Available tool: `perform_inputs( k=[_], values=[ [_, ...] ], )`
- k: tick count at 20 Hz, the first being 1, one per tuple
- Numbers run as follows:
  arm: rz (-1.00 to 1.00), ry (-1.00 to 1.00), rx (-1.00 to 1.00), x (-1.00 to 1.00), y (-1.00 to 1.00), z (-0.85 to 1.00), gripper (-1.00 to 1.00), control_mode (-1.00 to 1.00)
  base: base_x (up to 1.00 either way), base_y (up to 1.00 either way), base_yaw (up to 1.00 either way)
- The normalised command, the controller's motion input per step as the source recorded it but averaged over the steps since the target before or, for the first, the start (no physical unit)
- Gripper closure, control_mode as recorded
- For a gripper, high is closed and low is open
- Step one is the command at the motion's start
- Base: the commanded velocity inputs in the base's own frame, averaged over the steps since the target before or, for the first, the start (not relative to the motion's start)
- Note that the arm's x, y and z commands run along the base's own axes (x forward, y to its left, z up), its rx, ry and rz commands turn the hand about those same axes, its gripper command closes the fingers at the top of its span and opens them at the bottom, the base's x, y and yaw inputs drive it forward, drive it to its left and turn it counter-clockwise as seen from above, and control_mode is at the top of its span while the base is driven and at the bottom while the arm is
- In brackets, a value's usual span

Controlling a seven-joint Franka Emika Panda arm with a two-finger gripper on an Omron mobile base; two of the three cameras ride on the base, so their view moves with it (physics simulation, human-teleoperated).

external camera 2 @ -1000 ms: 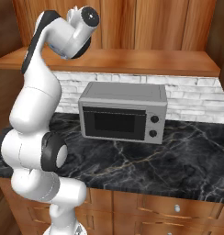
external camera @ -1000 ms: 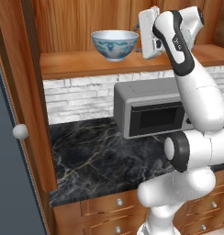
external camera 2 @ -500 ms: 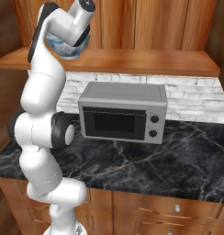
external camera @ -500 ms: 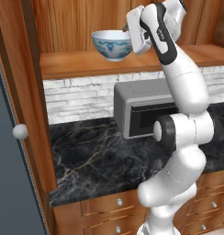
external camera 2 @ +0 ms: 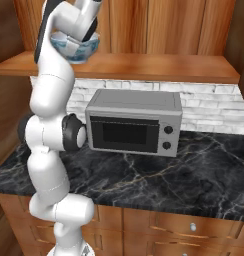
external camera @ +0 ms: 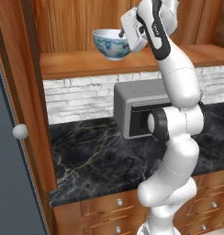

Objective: Pick up the bowls from the cabinet and place each bowl in front of a stool on the dining counter.

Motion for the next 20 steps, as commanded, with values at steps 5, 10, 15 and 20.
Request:
perform_inputs(
  k=[5, 10, 15, 20],
  values=[
    [0.00, 0.05, 0.00, -0.04, 0.10, -0.29, 1.00, -1.00, 0.00, 0.00, 0.00],
    [0.00, -0.02, 0.00, -0.40, -0.19, -0.11, 1.00, -1.00, 0.00, 0.00, 0.00],
    [-0.02, -0.12, 0.00, -0.93, -0.39, -0.01, 1.00, -1.00, 0.00, 0.00, 0.00],
    [-0.05, -0.18, 0.00, -1.00, -0.49, 0.00, 1.00, -1.00, 0.00, 0.00, 0.00]
  ],
)
